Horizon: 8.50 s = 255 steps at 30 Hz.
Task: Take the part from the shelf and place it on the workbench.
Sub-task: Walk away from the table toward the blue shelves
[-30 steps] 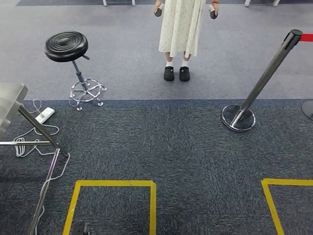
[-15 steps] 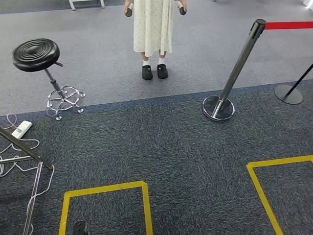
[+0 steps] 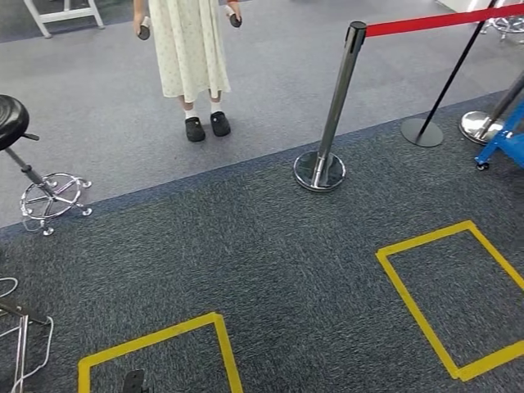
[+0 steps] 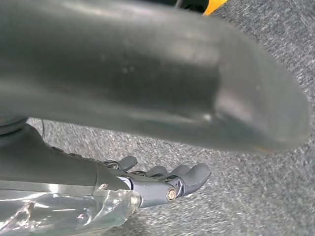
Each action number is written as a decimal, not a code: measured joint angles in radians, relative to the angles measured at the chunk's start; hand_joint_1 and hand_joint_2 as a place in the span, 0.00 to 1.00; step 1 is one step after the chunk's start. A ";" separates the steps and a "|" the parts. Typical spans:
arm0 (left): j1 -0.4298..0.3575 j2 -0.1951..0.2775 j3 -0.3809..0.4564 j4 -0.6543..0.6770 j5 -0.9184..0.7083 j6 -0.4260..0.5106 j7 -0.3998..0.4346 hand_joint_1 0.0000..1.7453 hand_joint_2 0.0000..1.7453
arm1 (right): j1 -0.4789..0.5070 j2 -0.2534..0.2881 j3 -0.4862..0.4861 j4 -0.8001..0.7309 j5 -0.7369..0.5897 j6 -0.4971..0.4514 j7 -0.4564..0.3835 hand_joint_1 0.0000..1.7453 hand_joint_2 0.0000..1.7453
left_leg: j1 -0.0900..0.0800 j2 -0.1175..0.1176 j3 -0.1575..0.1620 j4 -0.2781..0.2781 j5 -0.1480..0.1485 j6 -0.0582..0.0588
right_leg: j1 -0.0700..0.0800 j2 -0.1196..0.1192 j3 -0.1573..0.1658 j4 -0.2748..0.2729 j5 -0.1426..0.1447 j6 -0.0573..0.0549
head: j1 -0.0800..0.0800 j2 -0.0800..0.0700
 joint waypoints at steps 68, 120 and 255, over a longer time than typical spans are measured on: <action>-0.002 0.001 0.000 0.006 -0.004 0.007 0.005 0.00 0.00 | 0.006 0.001 -0.006 0.000 0.016 -0.002 0.002 0.00 0.00 | -0.006 0.064 0.015 -0.038 0.009 0.040 | -0.001 -0.085 -0.081 0.139 -0.081 0.030 | 0.013 0.000; -0.006 0.017 -0.007 0.032 -0.006 0.014 -0.010 0.00 0.00 | 0.008 0.008 -0.024 0.000 0.070 -0.029 -0.014 0.00 1.00 | -0.014 0.084 -0.043 0.091 -0.027 -0.012 | -0.002 -0.103 0.024 -0.007 -0.018 -0.016 | -0.001 0.000; 0.139 0.219 -0.969 0.006 0.667 -0.051 0.250 0.00 1.00 | 0.146 -0.144 0.650 -0.089 -0.634 0.239 0.194 0.00 1.00 | -0.019 0.078 0.037 -0.070 0.015 0.003 | 0.006 -0.108 0.029 -0.011 -0.018 -0.004 | -0.001 0.000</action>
